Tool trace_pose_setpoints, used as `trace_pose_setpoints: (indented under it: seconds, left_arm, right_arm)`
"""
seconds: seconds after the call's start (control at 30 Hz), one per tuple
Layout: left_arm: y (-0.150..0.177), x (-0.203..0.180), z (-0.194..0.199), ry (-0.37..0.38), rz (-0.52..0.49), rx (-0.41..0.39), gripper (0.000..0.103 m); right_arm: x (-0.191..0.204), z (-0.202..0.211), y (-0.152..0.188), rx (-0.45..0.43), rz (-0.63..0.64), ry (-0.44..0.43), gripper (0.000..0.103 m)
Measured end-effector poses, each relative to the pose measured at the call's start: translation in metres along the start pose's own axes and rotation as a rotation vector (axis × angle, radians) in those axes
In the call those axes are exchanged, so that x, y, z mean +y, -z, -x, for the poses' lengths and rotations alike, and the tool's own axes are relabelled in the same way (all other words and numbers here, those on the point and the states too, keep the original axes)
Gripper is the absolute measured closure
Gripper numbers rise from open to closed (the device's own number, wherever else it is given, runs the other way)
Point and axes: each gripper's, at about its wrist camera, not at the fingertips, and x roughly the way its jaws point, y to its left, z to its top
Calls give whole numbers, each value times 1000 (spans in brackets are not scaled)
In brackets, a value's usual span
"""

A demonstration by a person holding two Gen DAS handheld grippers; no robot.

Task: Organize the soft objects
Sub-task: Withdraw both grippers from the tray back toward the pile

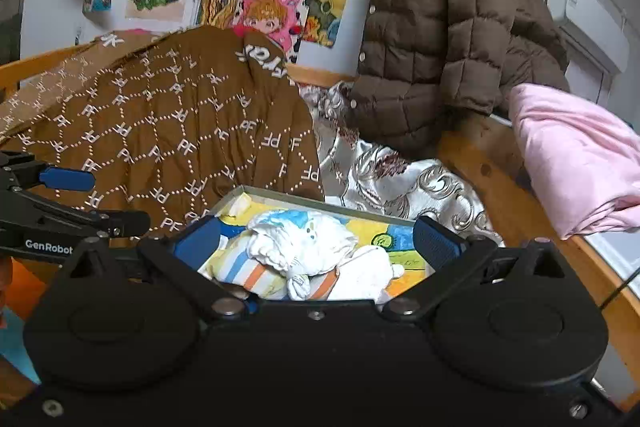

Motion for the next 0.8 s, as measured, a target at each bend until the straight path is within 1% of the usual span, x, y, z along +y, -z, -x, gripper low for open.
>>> trace_pose_setpoints:
  seconds: [0.3, 0.47, 0.57, 0.8]
  left_arm:
    - [8, -16, 52, 34, -42, -13, 8]
    - [15, -25, 80, 44, -74, -13, 7]
    - [21, -30, 95, 47, -92, -11, 7]
    - [41, -44, 126, 64, -137, 1, 6]
  right_arm:
    - [7, 76, -10, -44, 21, -1, 1]
    - [9, 113, -9, -67, 20, 3, 1]
    - [9, 140, -5, -80, 14, 8, 1]
    - [9, 194, 15, -78, -4, 11, 1]
